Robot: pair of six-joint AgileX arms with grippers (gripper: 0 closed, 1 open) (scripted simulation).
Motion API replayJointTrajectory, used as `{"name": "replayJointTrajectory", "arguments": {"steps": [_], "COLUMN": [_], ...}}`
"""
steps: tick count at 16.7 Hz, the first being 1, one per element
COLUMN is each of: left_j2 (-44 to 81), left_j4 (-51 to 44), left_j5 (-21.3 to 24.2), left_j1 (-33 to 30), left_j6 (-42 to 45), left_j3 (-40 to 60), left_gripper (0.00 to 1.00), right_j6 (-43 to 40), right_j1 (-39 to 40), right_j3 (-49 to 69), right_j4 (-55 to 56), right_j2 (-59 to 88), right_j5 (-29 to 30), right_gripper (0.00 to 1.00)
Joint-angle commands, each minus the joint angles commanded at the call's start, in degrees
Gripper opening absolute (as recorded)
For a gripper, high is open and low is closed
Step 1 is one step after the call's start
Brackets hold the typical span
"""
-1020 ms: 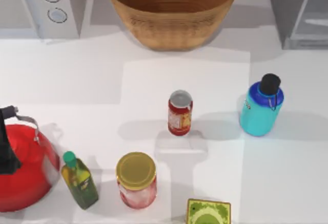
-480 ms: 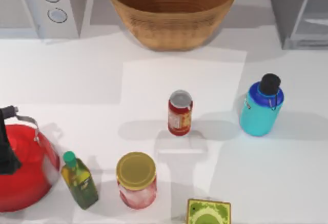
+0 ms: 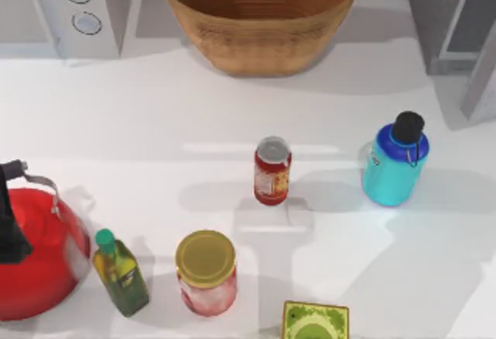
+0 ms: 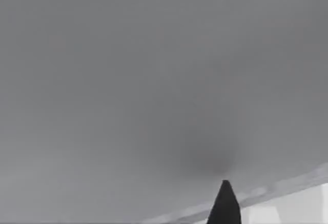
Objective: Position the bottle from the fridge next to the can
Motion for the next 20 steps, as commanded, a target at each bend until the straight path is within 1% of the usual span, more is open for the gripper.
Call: {"name": "replayJointTrajectory", "arguments": {"steps": [3,5,6,13,16,20], "left_j2": [0.0,0.0,0.0,0.0,0.0,0.0], "left_j4": [0.0,0.0,0.0,0.0,0.0,0.0], "left_j5": [0.0,0.0,0.0,0.0,0.0,0.0], "left_j1": [0.0,0.0,0.0,0.0,0.0,0.0], "left_j6": [0.0,0.0,0.0,0.0,0.0,0.0], "left_j3": [0.0,0.0,0.0,0.0,0.0,0.0], "left_gripper": [1.0,1.0,1.0,1.0,1.0,1.0], "right_j6": [8.07,12.17,13.34,13.76,13.69,13.77], "right_j1": [9.97,13.59,14.53,14.15,14.2,14.25], "right_j3": [-2.6,-5.11,-6.14,-6.07,-0.19,11.8], "right_j4": [4.95,7.13,7.74,7.68,6.48,4.19], "right_j2": [-3.75,-5.58,-6.09,-5.1,0.1,9.01], "right_j5": [9.06,12.32,13.06,13.67,13.74,13.83], "right_gripper": [1.0,1.0,1.0,1.0,1.0,1.0]}}
